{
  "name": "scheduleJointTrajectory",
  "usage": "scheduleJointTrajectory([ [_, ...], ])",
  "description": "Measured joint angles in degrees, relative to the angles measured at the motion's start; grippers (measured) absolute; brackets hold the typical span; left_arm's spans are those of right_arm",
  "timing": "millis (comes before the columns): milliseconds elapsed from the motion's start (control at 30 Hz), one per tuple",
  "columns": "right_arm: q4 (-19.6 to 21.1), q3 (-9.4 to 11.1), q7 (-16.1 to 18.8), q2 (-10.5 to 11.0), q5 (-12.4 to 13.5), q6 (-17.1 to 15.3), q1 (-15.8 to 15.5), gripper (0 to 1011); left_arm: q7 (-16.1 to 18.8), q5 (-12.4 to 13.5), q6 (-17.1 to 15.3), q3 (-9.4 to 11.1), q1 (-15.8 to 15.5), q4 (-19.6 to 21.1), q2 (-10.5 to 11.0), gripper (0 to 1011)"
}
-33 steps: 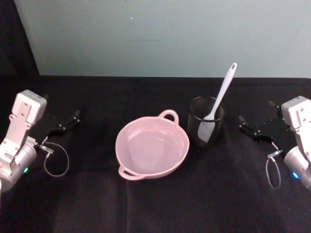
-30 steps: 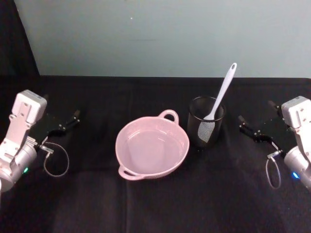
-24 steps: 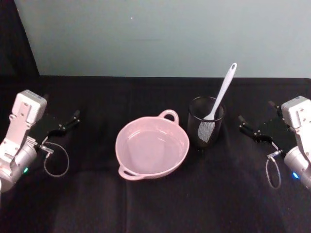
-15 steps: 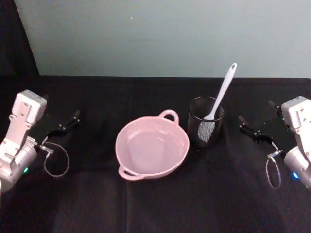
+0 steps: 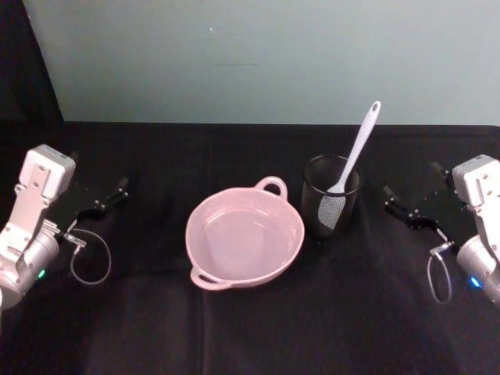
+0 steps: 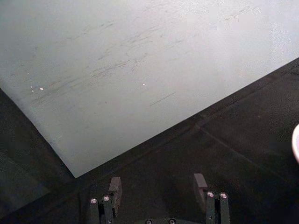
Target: Use the one hand to pick up the spoon and stir the clear water in the bowl.
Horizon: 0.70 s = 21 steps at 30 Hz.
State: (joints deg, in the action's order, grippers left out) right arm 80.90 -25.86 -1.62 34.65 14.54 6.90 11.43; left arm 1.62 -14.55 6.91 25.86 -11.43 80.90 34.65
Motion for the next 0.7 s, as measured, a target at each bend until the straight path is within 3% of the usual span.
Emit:
scheduleJointTrajectory([
  [133, 0.10, 0.25, 0.48, 0.04, 0.38, 0.00, -0.15, 1003, 0.00, 0.00, 0.00, 0.00, 0.00, 0.00, 0.00, 1011],
  [333, 3.28, 3.09, 4.67, 1.10, 5.11, -1.18, -2.42, 1003, 0.00, 0.00, 0.00, 0.00, 0.00, -0.01, 0.00, 1011],
  [467, 5.72, 6.61, 8.89, 1.45, 12.57, -4.71, -4.37, 1003, 0.00, 0.00, 0.00, 0.00, 0.00, -0.01, 0.00, 1011],
  [567, 6.76, 8.23, 10.71, 1.49, 15.92, -6.40, -5.12, 1002, 0.00, 0.00, 0.00, 0.00, 0.00, -0.01, 0.00, 1011],
  [633, 8.08, 10.24, 13.36, 1.42, 20.49, -9.42, -5.59, 1003, 0.00, 0.00, 0.00, 0.00, 0.00, -0.01, 0.00, 1011],
  [667, 8.08, 10.24, 13.36, 1.42, 20.49, -9.42, -5.59, 1003, 0.00, 0.00, 0.00, 0.00, 0.00, 0.00, 0.00, 1011],
  [700, 8.50, 11.00, 14.68, 1.27, 22.56, -11.08, -5.56, 1003, 0.00, 0.00, 0.00, 0.00, 0.00, 0.00, 0.00, 1011],
])
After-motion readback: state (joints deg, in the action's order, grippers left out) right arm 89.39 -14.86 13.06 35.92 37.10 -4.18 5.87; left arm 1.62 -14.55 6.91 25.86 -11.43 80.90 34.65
